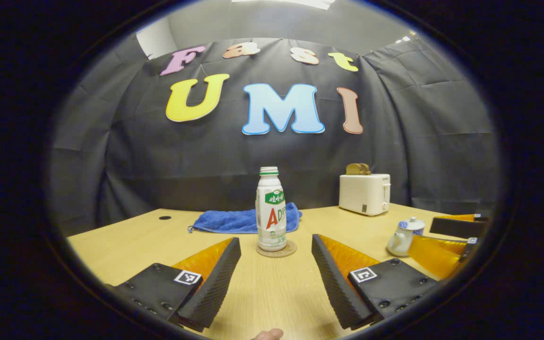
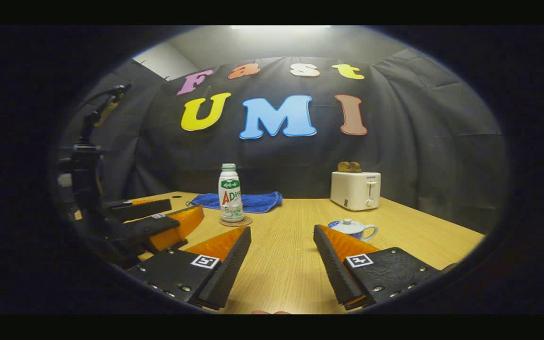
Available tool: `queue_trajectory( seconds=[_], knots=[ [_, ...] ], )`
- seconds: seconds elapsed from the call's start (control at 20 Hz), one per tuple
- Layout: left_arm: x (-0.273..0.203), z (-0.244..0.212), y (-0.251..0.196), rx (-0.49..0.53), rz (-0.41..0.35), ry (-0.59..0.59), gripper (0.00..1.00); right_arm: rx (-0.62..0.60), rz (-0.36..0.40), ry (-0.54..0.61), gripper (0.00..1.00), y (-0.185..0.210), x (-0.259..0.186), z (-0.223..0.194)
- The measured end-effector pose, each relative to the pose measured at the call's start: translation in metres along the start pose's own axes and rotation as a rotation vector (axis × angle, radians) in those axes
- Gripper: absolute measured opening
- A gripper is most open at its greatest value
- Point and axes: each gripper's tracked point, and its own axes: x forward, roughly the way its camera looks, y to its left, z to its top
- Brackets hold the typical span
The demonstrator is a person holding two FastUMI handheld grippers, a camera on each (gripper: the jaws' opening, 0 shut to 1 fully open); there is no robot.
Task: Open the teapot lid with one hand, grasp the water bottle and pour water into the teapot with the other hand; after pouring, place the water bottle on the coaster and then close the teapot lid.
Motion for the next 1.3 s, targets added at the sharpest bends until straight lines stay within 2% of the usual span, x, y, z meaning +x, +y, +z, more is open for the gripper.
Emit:
queue_trajectory(
  seconds=[0.1, 0.2, 0.45, 0.6, 0.75, 0.8, 0.85, 0.9, 0.95, 1.0, 1.05, 1.15, 1.3],
  knots=[
    [-0.012, 0.0, -0.006, 0.0, 0.0, -0.003, 1.0, -0.002, -0.001, 0.0, 0.82, 0.012, 0.001, 0.0],
    [-0.014, -0.003, 0.006, 0.004, 0.069, 0.003, 0.99, 0.0, -0.041, 0.007, 0.83, 0.005, 0.003, -0.001],
    [-0.022, -0.001, 0.006, 0.001, 0.09, 0.003, 1.0, 0.005, -0.079, 0.004, 0.82, -0.001, 0.006, -0.001],
    [-0.026, -0.002, 0.009, 0.001, 0.111, 0.005, 0.99, 0.003, -0.065, 0.003, 0.83, 0.002, 0.008, 0.0],
    [-0.026, -0.004, 0.004, -0.001, 0.09, 0.01, 1.0, 0.006, -0.056, 0.004, 0.85, 0.002, 0.01, 0.0],
    [-0.025, -0.003, 0.002, 0.001, 0.076, 0.009, 0.98, 0.007, -0.056, 0.006, 0.98, 0.002, 0.007, 0.0],
    [-0.024, -0.001, -0.001, 0.0, 0.06, 0.008, 0.96, 0.006, -0.049, 0.003, 0.98, 0.003, 0.009, 0.0],
    [-0.024, -0.003, -0.004, -0.001, 0.043, 0.008, 0.99, 0.007, -0.04, 0.001, 0.98, 0.005, 0.008, 0.001],
    [-0.024, -0.003, -0.006, 0.0, 0.028, 0.007, 0.95, 0.007, -0.031, 0.003, 0.98, 0.006, 0.008, 0.0],
    [-0.023, -0.003, -0.008, -0.001, 0.016, 0.006, 0.99, 0.007, -0.021, 0.004, 0.98, 0.007, 0.008, 0.0],
    [-0.022, -0.002, -0.009, -0.001, 0.005, 0.005, 0.95, 0.007, -0.014, 0.003, 0.97, 0.008, 0.008, 0.0],
    [-0.022, -0.002, -0.01, -0.001, -0.003, 0.004, 0.99, 0.007, -0.011, 0.002, 0.98, 0.008, 0.008, 0.0],
    [-0.023, -0.003, -0.01, -0.001, -0.003, 0.004, 0.98, 0.007, -0.011, 0.003, 0.97, 0.008, 0.008, 0.0]
  ],
)
